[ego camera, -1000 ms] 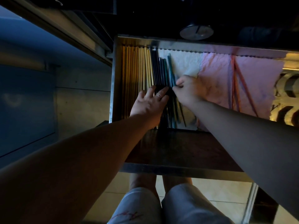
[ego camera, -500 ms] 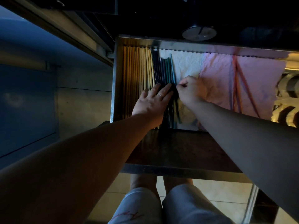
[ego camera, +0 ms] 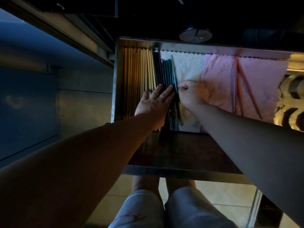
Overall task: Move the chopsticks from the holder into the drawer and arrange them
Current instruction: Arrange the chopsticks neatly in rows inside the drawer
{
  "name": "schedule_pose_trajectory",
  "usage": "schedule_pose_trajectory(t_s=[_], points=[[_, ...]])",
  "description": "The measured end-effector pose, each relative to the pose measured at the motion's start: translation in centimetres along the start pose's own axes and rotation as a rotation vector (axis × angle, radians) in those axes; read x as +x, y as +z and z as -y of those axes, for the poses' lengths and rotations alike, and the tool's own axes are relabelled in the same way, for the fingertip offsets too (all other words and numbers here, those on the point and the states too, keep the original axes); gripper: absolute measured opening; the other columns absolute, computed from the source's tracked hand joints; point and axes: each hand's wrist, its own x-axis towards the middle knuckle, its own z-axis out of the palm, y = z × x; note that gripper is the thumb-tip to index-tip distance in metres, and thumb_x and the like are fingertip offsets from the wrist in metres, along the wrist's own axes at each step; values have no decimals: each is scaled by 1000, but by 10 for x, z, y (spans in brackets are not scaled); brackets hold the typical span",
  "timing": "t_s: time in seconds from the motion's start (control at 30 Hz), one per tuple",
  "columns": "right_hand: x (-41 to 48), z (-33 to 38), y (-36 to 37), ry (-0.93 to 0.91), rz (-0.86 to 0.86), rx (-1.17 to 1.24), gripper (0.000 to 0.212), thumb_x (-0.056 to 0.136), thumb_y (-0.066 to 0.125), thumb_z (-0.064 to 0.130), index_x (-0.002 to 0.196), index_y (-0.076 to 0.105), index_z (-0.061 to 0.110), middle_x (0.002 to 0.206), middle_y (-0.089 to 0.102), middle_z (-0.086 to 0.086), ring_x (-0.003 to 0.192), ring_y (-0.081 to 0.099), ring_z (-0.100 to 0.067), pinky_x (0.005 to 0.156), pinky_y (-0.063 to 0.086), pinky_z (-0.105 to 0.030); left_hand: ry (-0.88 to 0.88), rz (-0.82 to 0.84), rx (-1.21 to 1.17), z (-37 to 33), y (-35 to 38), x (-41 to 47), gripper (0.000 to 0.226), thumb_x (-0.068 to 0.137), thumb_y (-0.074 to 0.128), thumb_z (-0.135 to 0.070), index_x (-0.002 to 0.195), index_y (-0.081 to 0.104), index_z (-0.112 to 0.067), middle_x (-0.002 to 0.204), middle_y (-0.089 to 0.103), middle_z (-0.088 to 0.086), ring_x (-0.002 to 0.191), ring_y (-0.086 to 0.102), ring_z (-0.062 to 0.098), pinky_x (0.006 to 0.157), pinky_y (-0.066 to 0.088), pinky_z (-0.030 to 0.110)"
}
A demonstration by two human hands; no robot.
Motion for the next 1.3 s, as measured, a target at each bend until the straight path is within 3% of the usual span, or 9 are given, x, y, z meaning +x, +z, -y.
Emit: schedule_pose_trajectory(t_s=[0.27, 0.53, 0.63, 0.73, 0.83, 0.93, 1.0, 1.13, 1.3], points=[[-4, -37, -25, -70, -39, 60, 14, 82, 57, 0, 86, 70, -1, 92, 71, -22, 93, 65, -37, 85, 50, -43, -8, -4, 47, -21, -2, 3, 83, 93, 47, -25, 153, -10, -27, 159, -24, -10, 148, -16, 25, 115, -1, 56], [-13, -78, -75, -30, -124, 2, 19, 83, 56, 7, 92, 72, 10, 100, 73, -10, 99, 64, -27, 80, 40, -21, 5, -63, -5, -72, -15, 11, 73, 92, 53, -22, 153, 15, -25, 164, -1, -1, 149, -3, 28, 117, 9, 52], [-12, -98, -95, -58, -194, -76, 23, 81, 54, 11, 97, 71, 12, 110, 70, -12, 109, 60, -31, 96, 41, -28, -6, -130, -113, -101, -20, 19, 58, 88, 53, -20, 144, 35, -21, 156, 28, 5, 143, 20, 29, 110, 27, 48], [-9, -124, -114, -23, -212, -96, 24, 82, 55, 13, 101, 69, 13, 109, 70, -6, 112, 56, -25, 96, 34, -27, -14, -111, -227, -132, -25, 31, 45, 85, 55, -20, 129, 47, -15, 135, 48, 10, 125, 43, 33, 95, 40, 45], [-6, -148, -130, 17, -283, -142, 23, 81, 58, 22, 101, 70, 22, 113, 66, -1, 117, 40, -12, 96, 26, -22, -104, -28, -440, -161, -25, 48, 44, 88, 54, -23, 130, 48, -13, 131, 53, 13, 119, 51, 35, 93, 44, 43], [4, -165, -143, 38, -159, -135, 25, 81, 54, 29, 103, 66, 27, 115, 64, 2, 121, 49, -23, 103, 41, -42, -215, -59, -661, -187, -23, 64, 41, 86, 58, -25, 125, 55, -12, 121, 61, 15, 113, 56, 34, 85, 45, 35], [9, -173, -147, -1, -112, -122, 26, 83, 54, 26, 108, 62, 22, 116, 63, -3, 118, 53, -27, 99, 44, -45, -296, -127, -750, -200, -23, 76, 40, 86, 60, -27, 123, 57, -13, 117, 64, 14, 110, 58, 33, 77, 41, 32], [18, -184, -152, -23, -101, -118, 40, 84, 56, 30, 121, 52, 14, 119, 59, -12, 117, 52, -34, 94, 48, -48, -375, -199, -839, -216, -23, 101, 36, 87, 61, -26, 119, 60, -10, 110, 68, 15, 104, 62, 34, 74, 43, 33], [26, -189, -152, -51, -63, -181, 35, 85, 56, 40, 115, 56, 21, 111, 63, -7, 106, 58, -30, 87, 50, -40, -500, -149, -841, -224, -26, 127, 33, 87, 65, -32, 113, 65, -12, 89, 67, 5, 87, 65, 27, 62, 42, 29]])
